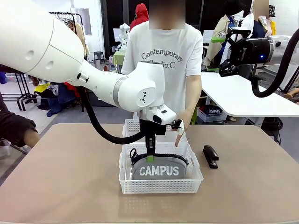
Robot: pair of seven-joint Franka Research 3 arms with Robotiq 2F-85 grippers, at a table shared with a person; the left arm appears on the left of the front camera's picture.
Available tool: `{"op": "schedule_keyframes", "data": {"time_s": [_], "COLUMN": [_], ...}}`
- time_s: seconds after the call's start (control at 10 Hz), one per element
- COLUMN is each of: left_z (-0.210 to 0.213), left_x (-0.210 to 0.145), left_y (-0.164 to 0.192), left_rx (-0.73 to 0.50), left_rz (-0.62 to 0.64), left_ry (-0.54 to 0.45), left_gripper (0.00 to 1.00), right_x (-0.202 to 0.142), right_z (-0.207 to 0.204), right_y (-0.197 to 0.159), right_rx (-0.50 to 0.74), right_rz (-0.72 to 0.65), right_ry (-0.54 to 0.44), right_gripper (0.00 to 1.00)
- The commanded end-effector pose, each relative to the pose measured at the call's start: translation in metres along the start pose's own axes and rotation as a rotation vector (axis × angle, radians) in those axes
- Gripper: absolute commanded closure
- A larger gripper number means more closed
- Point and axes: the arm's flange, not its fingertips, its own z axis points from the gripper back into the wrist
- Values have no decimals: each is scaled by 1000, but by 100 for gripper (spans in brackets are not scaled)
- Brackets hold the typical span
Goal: Distribute items into two baskets.
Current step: Place the picked Pencil pouch into the Organizing basket as instructed by the person.
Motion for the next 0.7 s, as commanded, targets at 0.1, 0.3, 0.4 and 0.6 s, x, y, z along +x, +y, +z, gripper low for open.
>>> {"op": "schedule_keyframes", "data": {"time_s": [0.1,0.3,0.4,0.6], "left_z": [3,7,9,9], "left_x": [-3,-6,-7,-7], "left_y": [-2,-2,-2,-1], "left_rx": [-1,1,-1,-4], "left_rz": [-1,1,2,5], "left_ry": [16,18,13,12], "left_gripper": [6,0,0,0], "right_x": [0,0,0,0], "right_z": [1,1,1,1], "right_y": [2,2,2,2], "right_rx": [2,2,2,2], "right_rz": [3,3,3,3], "right_ry": [1,1,1,1], "right_gripper": [0,0,0,0]}}
